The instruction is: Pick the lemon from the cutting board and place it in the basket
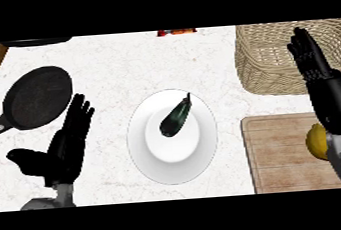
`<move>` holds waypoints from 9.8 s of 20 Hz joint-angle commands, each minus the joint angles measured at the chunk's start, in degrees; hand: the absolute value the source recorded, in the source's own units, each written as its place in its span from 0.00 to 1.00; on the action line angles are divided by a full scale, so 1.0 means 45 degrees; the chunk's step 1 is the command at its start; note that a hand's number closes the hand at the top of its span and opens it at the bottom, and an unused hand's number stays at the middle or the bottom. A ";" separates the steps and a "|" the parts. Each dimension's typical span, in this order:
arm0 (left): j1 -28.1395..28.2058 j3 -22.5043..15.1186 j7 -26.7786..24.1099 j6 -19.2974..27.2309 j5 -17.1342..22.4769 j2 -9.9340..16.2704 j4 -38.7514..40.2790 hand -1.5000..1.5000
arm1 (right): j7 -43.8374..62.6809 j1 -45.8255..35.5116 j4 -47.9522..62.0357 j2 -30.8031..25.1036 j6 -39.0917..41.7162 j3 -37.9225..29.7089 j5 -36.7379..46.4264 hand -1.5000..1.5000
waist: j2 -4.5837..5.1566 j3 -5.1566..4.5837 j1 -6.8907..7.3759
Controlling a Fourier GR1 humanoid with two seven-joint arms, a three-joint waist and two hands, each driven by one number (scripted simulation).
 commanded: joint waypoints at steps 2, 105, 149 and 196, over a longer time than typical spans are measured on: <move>0.0505 0.0146 0.0465 -0.0616 -0.0022 0.0498 0.1603 0.50 | -0.0654 0.0125 0.0513 0.0020 0.1669 -0.1154 -0.2012 1.00 | -0.0445 -0.0202 0.0055; 0.1754 0.2058 0.3873 -0.2991 -0.2329 0.0450 0.2215 0.50 | 0.1489 0.2343 0.2033 -0.1480 0.9178 -0.1494 1.1912 0.00 | -0.0487 -0.0212 0.0101; 0.2265 0.2556 0.3513 -0.3657 -0.2807 -0.0274 0.1968 0.50 | 0.9037 0.0021 -0.1460 0.5928 0.1322 0.3098 1.2736 1.00 | -0.0515 -0.0142 0.0145; 0.2018 0.3054 0.2910 -0.4102 -0.3455 -0.0585 0.2890 0.50 | 0.5333 -0.7327 0.7426 0.1613 0.1155 -0.7555 0.8394 1.00 | -0.0408 -0.0206 0.0271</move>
